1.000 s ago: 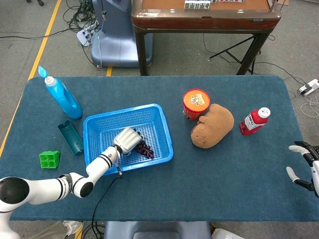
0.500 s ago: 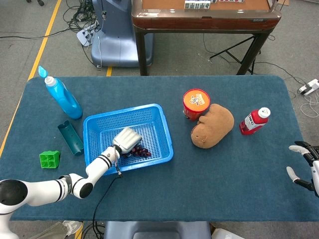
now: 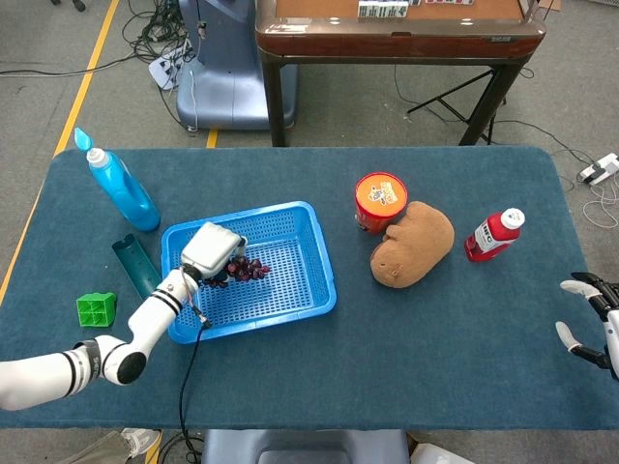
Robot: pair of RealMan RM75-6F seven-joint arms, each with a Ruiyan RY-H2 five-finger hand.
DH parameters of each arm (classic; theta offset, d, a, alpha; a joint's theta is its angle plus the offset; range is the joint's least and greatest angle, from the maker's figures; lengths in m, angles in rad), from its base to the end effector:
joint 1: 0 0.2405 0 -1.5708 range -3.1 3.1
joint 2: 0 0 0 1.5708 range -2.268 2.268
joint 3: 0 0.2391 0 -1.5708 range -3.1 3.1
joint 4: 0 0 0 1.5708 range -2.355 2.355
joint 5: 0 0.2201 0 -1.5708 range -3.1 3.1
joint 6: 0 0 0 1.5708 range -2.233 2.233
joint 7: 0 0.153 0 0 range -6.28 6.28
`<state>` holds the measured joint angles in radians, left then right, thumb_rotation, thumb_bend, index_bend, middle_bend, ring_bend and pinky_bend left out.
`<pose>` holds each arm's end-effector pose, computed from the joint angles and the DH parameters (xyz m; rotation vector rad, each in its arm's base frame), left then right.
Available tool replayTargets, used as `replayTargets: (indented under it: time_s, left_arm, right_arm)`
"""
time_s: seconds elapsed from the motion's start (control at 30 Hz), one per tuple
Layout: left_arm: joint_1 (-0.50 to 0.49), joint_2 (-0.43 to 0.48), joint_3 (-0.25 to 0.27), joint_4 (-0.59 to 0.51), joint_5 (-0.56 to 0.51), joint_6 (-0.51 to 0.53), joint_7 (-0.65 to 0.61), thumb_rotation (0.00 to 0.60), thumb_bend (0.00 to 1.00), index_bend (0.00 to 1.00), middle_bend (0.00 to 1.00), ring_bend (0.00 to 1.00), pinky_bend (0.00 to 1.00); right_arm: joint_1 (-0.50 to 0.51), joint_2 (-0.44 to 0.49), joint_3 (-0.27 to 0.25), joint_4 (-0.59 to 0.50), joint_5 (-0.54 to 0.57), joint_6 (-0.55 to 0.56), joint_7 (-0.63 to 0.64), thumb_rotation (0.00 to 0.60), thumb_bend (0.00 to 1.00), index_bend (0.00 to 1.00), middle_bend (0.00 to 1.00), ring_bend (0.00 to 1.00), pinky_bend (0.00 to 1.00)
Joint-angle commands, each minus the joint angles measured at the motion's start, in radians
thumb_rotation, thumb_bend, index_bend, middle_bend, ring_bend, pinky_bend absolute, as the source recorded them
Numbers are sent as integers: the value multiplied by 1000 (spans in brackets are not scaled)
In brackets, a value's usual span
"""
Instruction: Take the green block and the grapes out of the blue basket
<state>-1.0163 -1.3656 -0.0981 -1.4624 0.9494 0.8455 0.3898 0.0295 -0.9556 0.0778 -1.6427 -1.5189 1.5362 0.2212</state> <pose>-0.1029 0.4003 0.0143 -1.9886 -0.7099 -0.7697 -0.3062 -0.1789 0.1999 1.2997 -0.9279 1.0025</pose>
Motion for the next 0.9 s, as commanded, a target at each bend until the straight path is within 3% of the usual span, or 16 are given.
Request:
replayTargets:
  time_s: [0.03, 0.43, 0.73, 0.83, 0.9]
  left_arm:
    - [53, 75, -23, -55, 5, 56, -49, 600, 241, 709, 788, 691, 704]
    - [163, 213, -25, -65, -125, 131, -5, 600, 241, 670, 781, 679, 713]
    - [164, 217, -1, -27, -295, 52, 94, 600, 241, 481, 659, 610, 714]
    - [165, 226, 1, -40, -320, 37, 101, 600, 241, 382, 542, 503, 707]
    - [158, 239, 9, -64, -359, 39, 137, 600, 241, 192, 316, 293, 592]
  right_arm:
    - [3, -1, 1, 4, 0, -4, 4, 600, 275, 287, 215, 241, 298]
    - [17, -12, 2, 27, -4, -20, 25, 600, 275, 286, 215, 242, 298]
    - [12, -14, -2, 34, -6, -12, 33, 600, 275, 287, 215, 244, 298]
    - [8, -13, -2, 32, -4, -8, 31, 600, 275, 287, 215, 245, 298]
    - [7, -12, -3, 31, -6, -6, 30, 600, 276, 287, 215, 246, 298]
